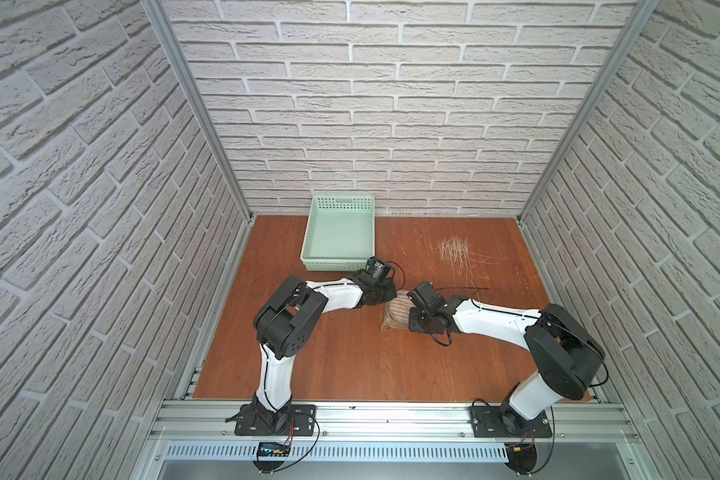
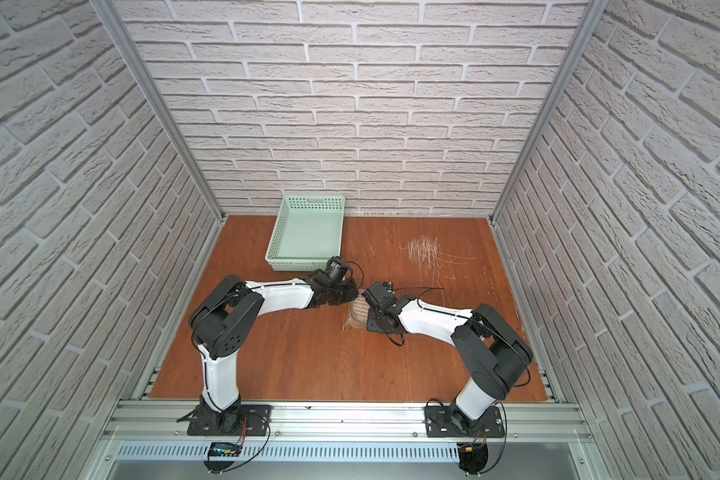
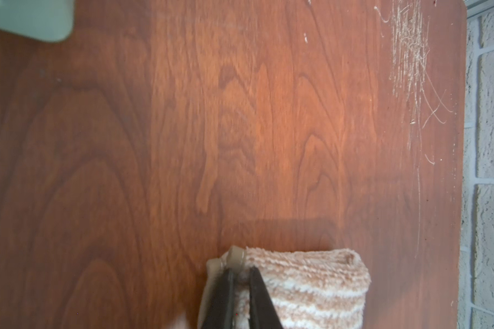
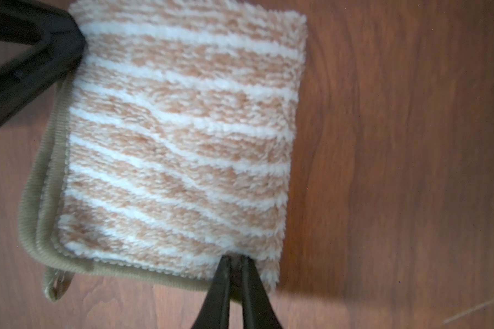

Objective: Fold the square dishcloth
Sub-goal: Smooth out the cleaning item at the center of the board.

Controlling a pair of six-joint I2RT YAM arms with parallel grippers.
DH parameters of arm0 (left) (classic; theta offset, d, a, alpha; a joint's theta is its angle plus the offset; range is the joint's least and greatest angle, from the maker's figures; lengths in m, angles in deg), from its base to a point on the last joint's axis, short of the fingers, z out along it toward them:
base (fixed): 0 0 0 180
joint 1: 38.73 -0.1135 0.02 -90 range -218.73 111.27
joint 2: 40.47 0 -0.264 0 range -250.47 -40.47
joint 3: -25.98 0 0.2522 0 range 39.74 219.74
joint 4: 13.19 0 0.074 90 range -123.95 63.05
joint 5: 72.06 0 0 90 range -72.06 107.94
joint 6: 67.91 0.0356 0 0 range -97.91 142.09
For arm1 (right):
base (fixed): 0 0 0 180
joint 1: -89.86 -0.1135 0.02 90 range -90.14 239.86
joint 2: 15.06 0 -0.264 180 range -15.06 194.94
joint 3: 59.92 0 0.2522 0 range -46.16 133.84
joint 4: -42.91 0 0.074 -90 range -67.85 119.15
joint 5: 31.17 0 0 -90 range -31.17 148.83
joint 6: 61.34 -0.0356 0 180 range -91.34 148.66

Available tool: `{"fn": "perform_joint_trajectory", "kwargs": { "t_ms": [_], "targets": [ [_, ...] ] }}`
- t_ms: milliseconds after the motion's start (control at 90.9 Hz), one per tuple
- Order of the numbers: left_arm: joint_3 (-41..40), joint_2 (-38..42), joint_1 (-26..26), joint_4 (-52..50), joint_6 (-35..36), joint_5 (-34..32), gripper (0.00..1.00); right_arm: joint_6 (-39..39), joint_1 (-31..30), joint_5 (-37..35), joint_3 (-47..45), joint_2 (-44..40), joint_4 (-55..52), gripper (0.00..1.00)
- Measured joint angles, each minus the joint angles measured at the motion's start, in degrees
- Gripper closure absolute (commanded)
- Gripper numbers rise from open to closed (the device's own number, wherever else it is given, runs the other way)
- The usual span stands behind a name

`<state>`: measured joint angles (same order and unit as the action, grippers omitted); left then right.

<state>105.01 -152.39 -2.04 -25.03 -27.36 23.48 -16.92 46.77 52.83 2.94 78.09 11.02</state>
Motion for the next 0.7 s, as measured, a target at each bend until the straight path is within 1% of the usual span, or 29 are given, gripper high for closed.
{"fn": "perform_joint_trajectory", "kwargs": {
  "t_ms": [176, 275, 407, 572, 704],
  "targets": [
    [-1.4, 2.8, 0.0, -1.0, 0.3, -0.5, 0.83, 1.6, 0.0, -0.7, 0.7, -1.7, -2.7, 0.82],
    [-2.3, 6.6, 0.3, -2.1, 0.6, -1.6, 0.82, 2.6, 0.1, -1.7, 2.1, -4.2, -5.6, 0.79],
    [-3.0, 11.6, 0.9, -2.4, 1.2, -3.0, 0.82, 3.7, 0.4, -2.9, 5.1, -6.7, -7.1, 0.78],
    [-4.3, 13.8, 3.1, -1.9, 2.1, -3.6, 0.83, 4.5, 2.6, -3.5, 9.1, -6.4, -7.6, 0.78],
    [-7.4, 13.6, 5.4, -0.3, 1.9, -2.9, 0.85, 5.2, 5.2, -2.7, 12.3, -3.5, -7.3, 0.79]
  ]
}}
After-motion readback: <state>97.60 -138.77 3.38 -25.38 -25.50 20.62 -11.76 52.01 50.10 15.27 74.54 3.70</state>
